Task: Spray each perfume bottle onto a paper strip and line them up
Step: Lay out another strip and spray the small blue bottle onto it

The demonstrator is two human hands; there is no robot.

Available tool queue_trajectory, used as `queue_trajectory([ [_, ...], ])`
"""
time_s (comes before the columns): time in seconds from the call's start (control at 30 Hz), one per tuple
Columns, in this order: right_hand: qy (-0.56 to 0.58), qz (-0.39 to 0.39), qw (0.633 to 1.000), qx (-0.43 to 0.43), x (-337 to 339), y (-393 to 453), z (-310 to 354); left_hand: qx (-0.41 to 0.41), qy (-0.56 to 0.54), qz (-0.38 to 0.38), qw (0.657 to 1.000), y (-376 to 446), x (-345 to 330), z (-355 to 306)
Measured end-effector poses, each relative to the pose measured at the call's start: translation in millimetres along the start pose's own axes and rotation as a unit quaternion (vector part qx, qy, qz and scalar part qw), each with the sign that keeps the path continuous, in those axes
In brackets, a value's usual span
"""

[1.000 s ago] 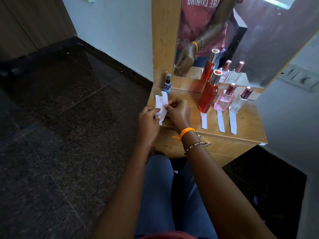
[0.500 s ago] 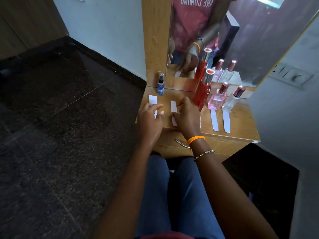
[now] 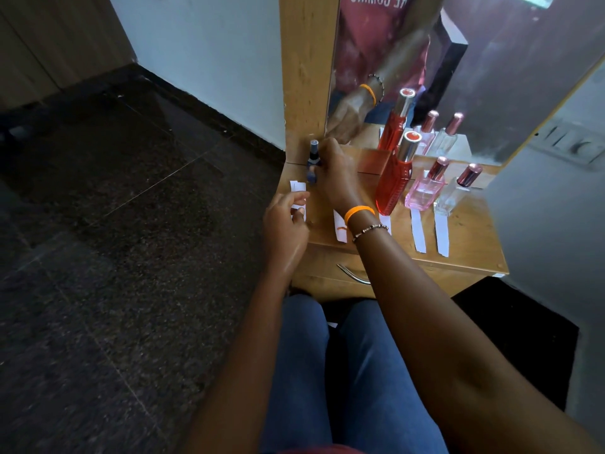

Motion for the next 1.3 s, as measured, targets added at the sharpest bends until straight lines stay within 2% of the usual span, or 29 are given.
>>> queue_trajectory([
  [0.2, 0.116, -0.025, 0.993, 0.022, 30, -48, 13, -0.002, -0.088, -0.013, 0.996, 1, 1, -12],
  [0.37, 0.143, 0.048, 0.989, 0.007, 57, -79, 23, 0.052, -0.169, 0.082, 0.981, -5, -4, -23],
  [0.43, 0.149, 0.073, 0.986, -0.019, 67, -83, 22, 0.066, -0.165, 0.083, 0.981, -9, -4, -24],
  [0.57, 0.146, -0.006, 0.985, -0.087, 76, -82, 26, 0.028, -0.095, 0.116, 0.988, -19, -3, -27],
  [0.77, 0.223, -0.01, 0.96, -0.168, 80, -85, 28, -0.014, -0.057, 0.159, 0.985, -31, -4, -37],
  [0.9, 0.242, 0.023, 0.96, -0.139, 93, -84, 26, -0.031, -0.056, 0.185, 0.981, -33, -5, -42],
  [0.97, 0.247, 0.057, 0.959, -0.122, 98, -82, 29, -0.013, -0.082, 0.228, 0.97, -30, -2, -44],
  [1.0, 0.247, 0.061, 0.96, -0.119, 102, -79, 30, 0.015, -0.125, 0.262, 0.957, -29, 0, -42],
  [1.07, 0.243, 0.045, 0.962, -0.114, 111, -69, 30, 0.097, -0.243, 0.331, 0.907, -31, 8, -33],
  [1.13, 0.208, 0.024, 0.974, -0.081, 117, -56, 31, 0.159, -0.312, 0.352, 0.868, -32, 14, -26],
  [1.2, 0.131, 0.015, 0.991, -0.024, 106, -45, 33, 0.176, -0.303, 0.32, 0.88, -28, 15, -22],
  [1.3, -0.001, 0.024, 0.999, 0.041, 70, -34, 24, 0.186, -0.221, 0.229, 0.929, -23, 12, -20],
])
Point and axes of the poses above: each hand's wrist, its own y-axis towards the middle knuckle, its own x-axis out of the back of the hand, z = x × y, the point moved 1 cm from there along y, towards the middle knuckle, and after that the axes turned 10 degrees about -z, right-handed, at the moved point
